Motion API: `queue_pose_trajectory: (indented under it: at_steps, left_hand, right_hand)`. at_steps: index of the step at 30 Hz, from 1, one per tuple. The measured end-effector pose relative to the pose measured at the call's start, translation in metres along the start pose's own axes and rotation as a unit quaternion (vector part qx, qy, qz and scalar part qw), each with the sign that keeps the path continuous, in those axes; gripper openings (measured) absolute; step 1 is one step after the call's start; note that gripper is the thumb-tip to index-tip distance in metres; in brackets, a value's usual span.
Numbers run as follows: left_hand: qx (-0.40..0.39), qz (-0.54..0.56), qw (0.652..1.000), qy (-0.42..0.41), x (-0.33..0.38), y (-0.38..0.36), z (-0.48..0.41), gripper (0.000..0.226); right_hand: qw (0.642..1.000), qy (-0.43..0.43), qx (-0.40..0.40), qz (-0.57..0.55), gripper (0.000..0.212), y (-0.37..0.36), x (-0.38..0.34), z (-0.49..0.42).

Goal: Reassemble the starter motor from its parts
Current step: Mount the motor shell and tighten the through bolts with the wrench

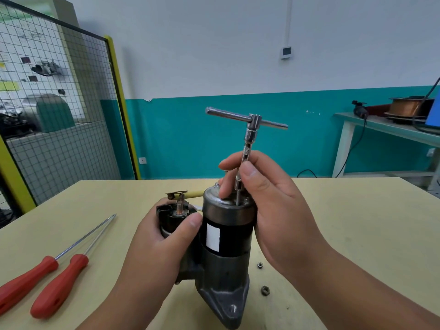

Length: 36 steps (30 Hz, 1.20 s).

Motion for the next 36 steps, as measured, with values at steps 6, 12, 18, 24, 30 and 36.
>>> queue_pose_trajectory:
  at_steps: [6, 12, 18, 24, 30, 36]
  left_hand:
    - [-0.002, 0.012, 1.000, 0.004, 0.000, -0.001, 0.000, 0.048]
    - [-0.001, 0.010, 1.000, -0.003, -0.002, 0.000, -0.001, 0.045]
    - [-0.003, 0.008, 1.000, -0.006, -0.002, -0.001, -0.001, 0.046]
    - [0.004, 0.004, 1.000, -0.009, 0.000, 0.000, 0.000, 0.047]
    - [0.009, 0.010, 1.000, 0.001, -0.001, 0.001, -0.001, 0.046]
    - [0.006, 0.002, 1.000, -0.007, -0.002, 0.001, -0.001, 0.050]
  right_hand:
    - [1.000, -0.011, -0.001, -0.008, 0.029, 0.001, 0.002, 0.000]
    - [1.000, 0.003, 0.006, 0.005, 0.019, 0.000, -0.001, 0.000]
    - [1.000, 0.005, 0.008, -0.027, 0.013, -0.002, -0.004, -0.001]
    - [0.999, -0.022, 0.021, -0.019, 0.025, 0.001, 0.001, 0.000]
    - [0.999, -0.031, 0.030, -0.012, 0.036, 0.003, 0.004, -0.001]
    - [0.999, -0.002, 0.008, 0.045, 0.039, -0.004, -0.007, 0.000]
Point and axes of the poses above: each hand's wrist, its own z-axis away from the middle knuckle, its own y-axis out of the back of the hand, x = y × z, the point moved 8 cm from there along -z, towards the middle knuckle, and after that the axes turned 11 degrees about x, right-handed, at the moved point
